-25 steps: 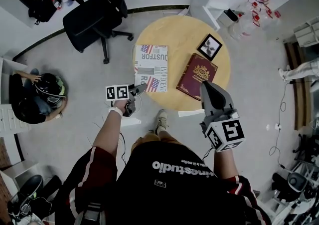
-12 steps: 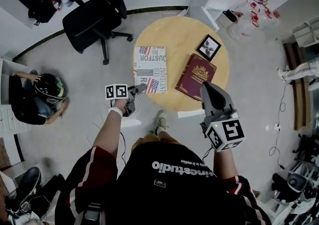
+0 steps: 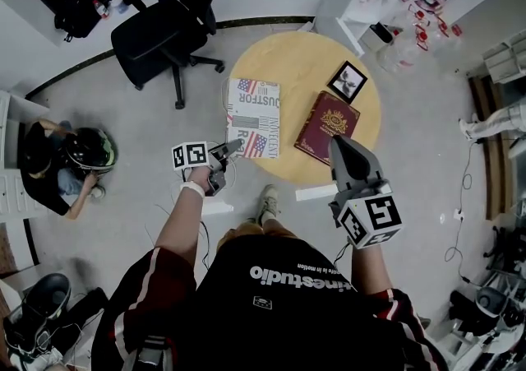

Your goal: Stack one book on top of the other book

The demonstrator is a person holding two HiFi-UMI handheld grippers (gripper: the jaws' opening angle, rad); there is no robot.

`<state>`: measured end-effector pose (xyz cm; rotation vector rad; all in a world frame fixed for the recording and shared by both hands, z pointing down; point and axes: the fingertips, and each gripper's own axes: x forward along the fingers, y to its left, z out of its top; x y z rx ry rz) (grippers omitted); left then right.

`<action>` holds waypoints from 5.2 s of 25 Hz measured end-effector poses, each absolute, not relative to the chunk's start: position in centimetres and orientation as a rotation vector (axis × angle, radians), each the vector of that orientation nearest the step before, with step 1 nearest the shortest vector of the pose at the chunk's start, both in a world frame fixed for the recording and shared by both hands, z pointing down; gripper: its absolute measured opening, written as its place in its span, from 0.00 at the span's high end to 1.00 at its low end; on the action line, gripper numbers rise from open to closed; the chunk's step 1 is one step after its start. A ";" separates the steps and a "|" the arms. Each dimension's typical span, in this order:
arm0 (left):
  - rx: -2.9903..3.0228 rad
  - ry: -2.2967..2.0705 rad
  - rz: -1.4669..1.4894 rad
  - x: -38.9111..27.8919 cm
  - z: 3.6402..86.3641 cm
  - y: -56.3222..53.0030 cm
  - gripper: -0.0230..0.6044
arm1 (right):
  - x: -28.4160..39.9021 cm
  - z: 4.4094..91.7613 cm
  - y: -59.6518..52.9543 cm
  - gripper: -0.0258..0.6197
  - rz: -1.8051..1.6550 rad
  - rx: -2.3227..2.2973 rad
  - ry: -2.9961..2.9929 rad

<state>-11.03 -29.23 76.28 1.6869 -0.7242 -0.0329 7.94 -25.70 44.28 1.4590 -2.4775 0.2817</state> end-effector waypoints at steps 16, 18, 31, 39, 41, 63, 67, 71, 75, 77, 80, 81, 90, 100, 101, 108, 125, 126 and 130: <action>1.683 -0.751 -0.172 -11.3 71.2 -29.0 0.70 | 8.1 41.5 -21.8 0.92 0.240 1.539 -2.483; 1.672 -0.745 -0.205 -11.1 70.5 -28.5 0.70 | 8.5 41.3 -21.2 0.92 0.239 1.560 -2.477; 1.732 -0.634 -0.318 -10.2 63.5 -24.5 0.70 | 9.8 38.7 -16.1 0.92 0.165 1.692 -2.435; 1.762 -0.523 -0.309 -8.1 60.8 -23.2 0.70 | 11.4 37.2 -12.5 0.92 0.128 1.816 -2.364; 1.773 -0.498 -0.288 -6.8 60.5 -23.1 0.70 | 12.4 37.0 -11.6 0.92 0.127 1.853 -2.340; 1.776 -0.414 -0.129 7.3 63.4 -25.9 0.70 | 25.3 37.6 -11.2 0.92 0.151 2.022 -2.206; 1.766 -0.412 -0.095 8.7 64.5 -26.7 0.70 | 26.8 38.2 -12.0 0.92 0.182 2.034 -2.194; 1.752 -0.429 -0.066 9.6 65.9 -27.7 0.70 | 28.2 39.1 -12.5 0.92 0.213 2.041 -2.181; 1.750 -0.430 -0.052 10.5 67.1 -28.1 0.70 | 29.5 39.9 -12.7 0.92 0.240 2.053 -2.167; 1.743 -0.428 -0.044 10.8 67.6 -28.4 0.70 | 30.0 40.0 -13.0 0.92 0.250 2.057 -2.161; 1.736 -0.436 -0.027 11.3 68.4 -29.1 0.70 | 30.6 40.4 -13.7 0.92 0.271 2.064 -2.161; 1.733 -0.436 -0.027 11.5 68.6 -29.3 0.70 | 30.8 40.5 -13.9 0.92 0.275 2.065 -2.159; 1.763 -0.435 0.059 12.5 70.3 -30.1 0.69 | 31.2 41.3 -15.4 0.92 0.304 2.042 -2.156; 1.979 -0.612 0.424 12.1 72.5 -30.4 0.51 | 31.4 42.1 -15.7 0.92 0.320 2.020 -2.155; 1.986 -0.623 0.435 12.2 72.5 -30.5 0.51 | 31.5 42.1 -15.7 0.92 0.320 2.019 -2.150; 2.040 -0.692 0.504 11.6 72.5 -30.9 0.43 | 32.0 42.1 -15.9 0.92 0.316 2.021 -2.127; 2.136 -0.785 0.436 13.1 69.9 -36.1 0.43 | 33.2 42.6 -15.0 0.92 0.331 2.042 -2.113; 2.140 -0.782 0.439 13.4 69.8 -36.1 0.43 | 33.3 42.6 -15.0 0.92 0.333 2.043 -2.113; 2.150 -0.763 0.458 14.5 69.7 -35.8 0.43 | 33.6 42.7 -14.8 0.92 0.342 2.046 -2.109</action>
